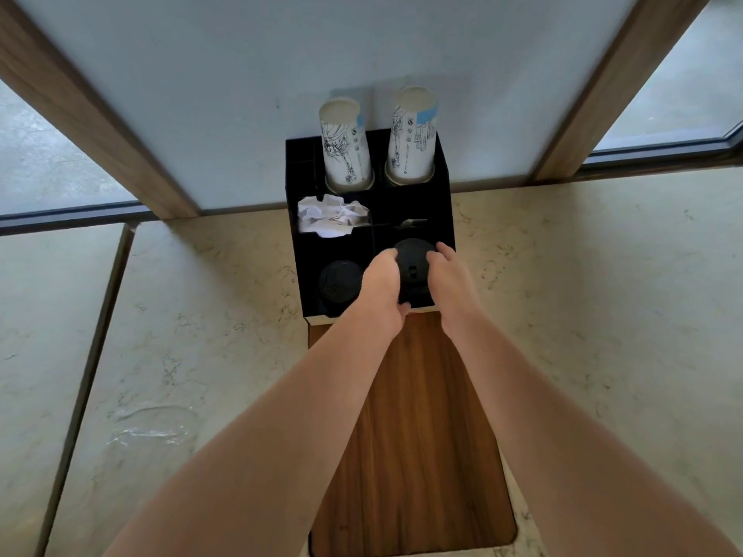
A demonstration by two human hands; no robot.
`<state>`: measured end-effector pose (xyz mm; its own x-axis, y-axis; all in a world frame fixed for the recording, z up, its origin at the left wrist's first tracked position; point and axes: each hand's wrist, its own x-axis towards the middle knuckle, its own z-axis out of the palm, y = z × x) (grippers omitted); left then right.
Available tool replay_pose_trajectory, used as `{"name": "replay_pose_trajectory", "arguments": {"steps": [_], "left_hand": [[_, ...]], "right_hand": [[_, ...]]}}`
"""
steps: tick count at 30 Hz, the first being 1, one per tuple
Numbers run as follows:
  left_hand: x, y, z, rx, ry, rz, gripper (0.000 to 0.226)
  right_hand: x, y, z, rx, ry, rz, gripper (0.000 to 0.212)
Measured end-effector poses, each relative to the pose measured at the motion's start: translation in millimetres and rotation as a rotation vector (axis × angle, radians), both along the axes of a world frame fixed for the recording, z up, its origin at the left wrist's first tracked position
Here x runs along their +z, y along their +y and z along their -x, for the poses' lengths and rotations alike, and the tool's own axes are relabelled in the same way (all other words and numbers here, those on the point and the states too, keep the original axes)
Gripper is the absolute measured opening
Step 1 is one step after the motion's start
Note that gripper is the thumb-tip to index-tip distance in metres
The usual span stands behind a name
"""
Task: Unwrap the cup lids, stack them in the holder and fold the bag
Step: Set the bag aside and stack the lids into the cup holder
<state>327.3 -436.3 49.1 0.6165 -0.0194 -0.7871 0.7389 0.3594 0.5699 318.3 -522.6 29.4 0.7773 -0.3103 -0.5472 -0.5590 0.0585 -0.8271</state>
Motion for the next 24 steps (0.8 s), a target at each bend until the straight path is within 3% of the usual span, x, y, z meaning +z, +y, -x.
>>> {"name": "replay_pose_trajectory", "arguments": {"steps": [4, 8, 15, 24], "left_hand": [[-8, 1, -1, 0.069, -0.015, 0.149, 0.065], [-17, -1, -4, 0.050, -0.037, 0.120, 0.082], [-25, -7, -15, 0.025, -0.068, 0.060, 0.083], [-23, -10, -19, 0.035, -0.030, -0.032, 0.080]], "right_hand": [[-4, -5, -10, -0.116, 0.102, -0.258, 0.062], [-7, -13, -15, -0.114, 0.121, -0.293, 0.065], [-9, -20, -25, -0.090, 0.178, -0.342, 0.068], [-18, -26, -31, -0.012, 0.172, -0.182, 0.053]]}}
